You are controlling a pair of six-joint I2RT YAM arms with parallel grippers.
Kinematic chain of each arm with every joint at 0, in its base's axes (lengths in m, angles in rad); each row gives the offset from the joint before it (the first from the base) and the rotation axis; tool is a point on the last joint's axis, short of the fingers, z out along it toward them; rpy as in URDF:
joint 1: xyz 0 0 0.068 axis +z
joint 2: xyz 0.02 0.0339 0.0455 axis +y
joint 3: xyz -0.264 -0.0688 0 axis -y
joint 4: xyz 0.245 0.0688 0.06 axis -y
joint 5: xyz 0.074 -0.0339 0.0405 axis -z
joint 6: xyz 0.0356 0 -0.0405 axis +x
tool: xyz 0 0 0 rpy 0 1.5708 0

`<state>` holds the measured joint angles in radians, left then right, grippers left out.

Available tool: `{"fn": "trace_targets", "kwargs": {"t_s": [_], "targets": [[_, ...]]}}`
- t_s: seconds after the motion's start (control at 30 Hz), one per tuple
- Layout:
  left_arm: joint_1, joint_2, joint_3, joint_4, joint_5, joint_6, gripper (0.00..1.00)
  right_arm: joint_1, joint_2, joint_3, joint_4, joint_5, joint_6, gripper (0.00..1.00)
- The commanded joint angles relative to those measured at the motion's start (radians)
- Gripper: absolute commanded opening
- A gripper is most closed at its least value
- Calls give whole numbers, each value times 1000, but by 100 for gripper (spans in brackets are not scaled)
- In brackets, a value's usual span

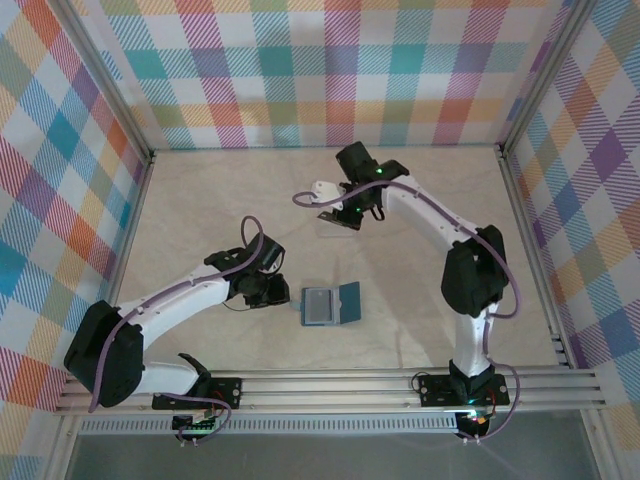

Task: Take the credit cards out of the card holder

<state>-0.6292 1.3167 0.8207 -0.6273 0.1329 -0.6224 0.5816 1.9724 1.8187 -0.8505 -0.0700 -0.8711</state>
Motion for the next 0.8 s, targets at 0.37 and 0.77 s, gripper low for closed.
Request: {"fn": "trace_targets", "kwargs": {"t_s": [0.37, 0.77], "targets": [[14, -17, -9, -42, -6, -27, 24, -13, 269, 274, -122, 109, -227, 0], [17, 7, 4, -41, 2, -25, 24, -16, 307, 294, -187, 125, -232, 0]]}}
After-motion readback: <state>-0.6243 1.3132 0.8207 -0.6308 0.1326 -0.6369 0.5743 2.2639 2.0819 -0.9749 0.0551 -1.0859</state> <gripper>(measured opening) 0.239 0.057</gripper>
